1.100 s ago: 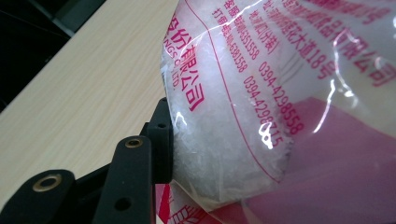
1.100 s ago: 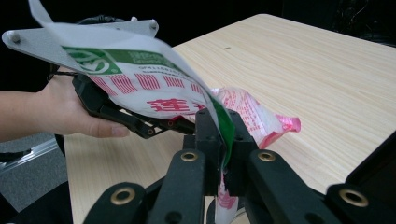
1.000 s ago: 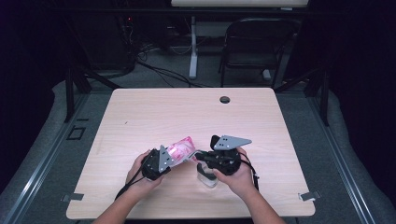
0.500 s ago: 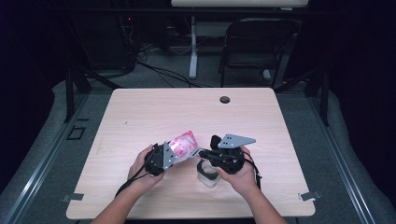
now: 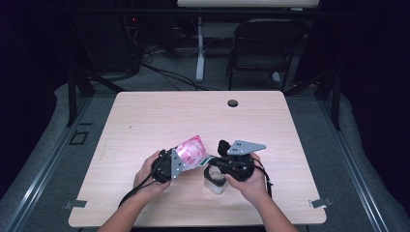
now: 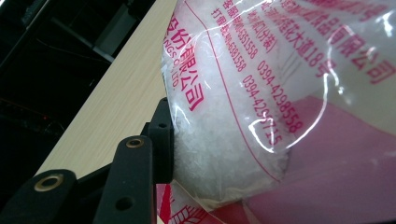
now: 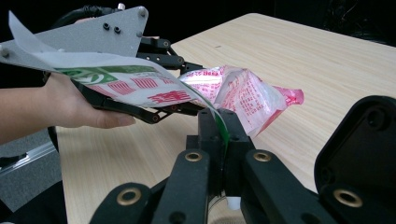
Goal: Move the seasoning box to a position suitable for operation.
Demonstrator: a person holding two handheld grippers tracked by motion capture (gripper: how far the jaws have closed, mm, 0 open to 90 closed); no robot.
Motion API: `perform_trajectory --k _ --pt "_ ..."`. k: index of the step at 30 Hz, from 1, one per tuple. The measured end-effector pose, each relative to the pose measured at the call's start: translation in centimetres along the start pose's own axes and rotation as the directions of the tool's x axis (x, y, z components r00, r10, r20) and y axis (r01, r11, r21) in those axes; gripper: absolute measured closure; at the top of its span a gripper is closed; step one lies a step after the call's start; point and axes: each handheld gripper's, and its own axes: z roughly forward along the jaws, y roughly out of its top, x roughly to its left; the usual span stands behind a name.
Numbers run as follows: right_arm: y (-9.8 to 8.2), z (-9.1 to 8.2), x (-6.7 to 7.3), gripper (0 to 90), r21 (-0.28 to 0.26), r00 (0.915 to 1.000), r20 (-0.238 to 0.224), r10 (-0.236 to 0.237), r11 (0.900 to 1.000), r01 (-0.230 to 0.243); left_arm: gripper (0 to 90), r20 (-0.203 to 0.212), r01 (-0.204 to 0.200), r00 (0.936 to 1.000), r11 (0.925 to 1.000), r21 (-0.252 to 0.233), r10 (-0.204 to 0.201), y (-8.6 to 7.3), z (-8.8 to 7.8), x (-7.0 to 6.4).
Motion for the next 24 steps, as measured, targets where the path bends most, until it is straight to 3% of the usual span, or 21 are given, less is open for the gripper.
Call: perform_trajectory --k 15,24 --pt "-0.33 0.32 0.21 89.9 0.020 1.0000 0.002 -0.009 1.000 0.009 59.6 0.000 -0.011 0.9999 0.9999 0.002 0.011 -0.39 0.10 -0.24" --pt "-0.27 -0.05 0.18 89.9 0.010 0.9999 0.003 -0.013 1.000 0.013 59.7 -0.035 -0.042 0.9985 0.9991 -0.006 0.042 0.08 -0.26 -0.14"
